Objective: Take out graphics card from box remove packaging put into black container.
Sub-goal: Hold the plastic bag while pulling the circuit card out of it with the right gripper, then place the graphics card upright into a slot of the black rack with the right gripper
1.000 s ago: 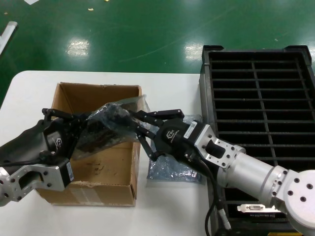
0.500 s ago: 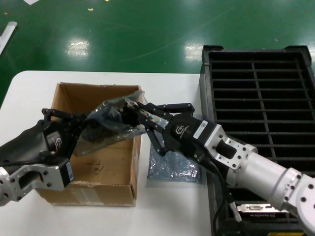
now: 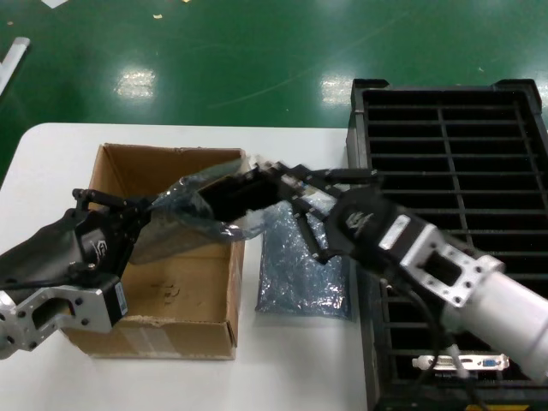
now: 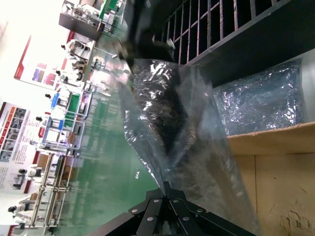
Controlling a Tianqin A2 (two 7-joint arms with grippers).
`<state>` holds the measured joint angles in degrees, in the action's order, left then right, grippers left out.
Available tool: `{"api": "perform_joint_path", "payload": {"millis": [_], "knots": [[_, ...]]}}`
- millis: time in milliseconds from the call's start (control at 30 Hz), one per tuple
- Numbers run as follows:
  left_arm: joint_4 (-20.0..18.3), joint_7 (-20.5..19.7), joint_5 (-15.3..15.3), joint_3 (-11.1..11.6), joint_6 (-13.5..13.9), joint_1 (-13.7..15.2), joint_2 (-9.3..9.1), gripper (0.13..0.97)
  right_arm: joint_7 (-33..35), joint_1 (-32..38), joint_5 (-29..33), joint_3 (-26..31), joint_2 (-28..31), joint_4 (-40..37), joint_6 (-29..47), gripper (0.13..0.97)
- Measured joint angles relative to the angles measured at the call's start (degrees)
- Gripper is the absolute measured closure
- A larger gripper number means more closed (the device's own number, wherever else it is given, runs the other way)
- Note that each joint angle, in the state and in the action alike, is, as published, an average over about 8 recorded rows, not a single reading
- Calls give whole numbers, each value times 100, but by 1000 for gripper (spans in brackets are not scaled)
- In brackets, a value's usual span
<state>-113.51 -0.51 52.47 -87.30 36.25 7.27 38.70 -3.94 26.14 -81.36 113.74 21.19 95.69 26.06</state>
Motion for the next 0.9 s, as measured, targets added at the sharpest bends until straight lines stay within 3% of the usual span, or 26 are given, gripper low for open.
{"api": "perform_joint_path", "payload": {"millis": [367,533,733,900], "knots": [[0,0,0,0,0,0,0,959,-533,-549,728,-849,622,1165,36,925],[0,0,0,0,0,0,0,959,-896,-793,1506,-1455,680,1689,346,925],[0,0,0,0,0,0,0,959,-1203,-993,2813,-2024,307,2097,917,925],[0,0,0,0,0,0,0,959,-1174,-1032,4036,-2284,-454,2197,1463,925]]}}
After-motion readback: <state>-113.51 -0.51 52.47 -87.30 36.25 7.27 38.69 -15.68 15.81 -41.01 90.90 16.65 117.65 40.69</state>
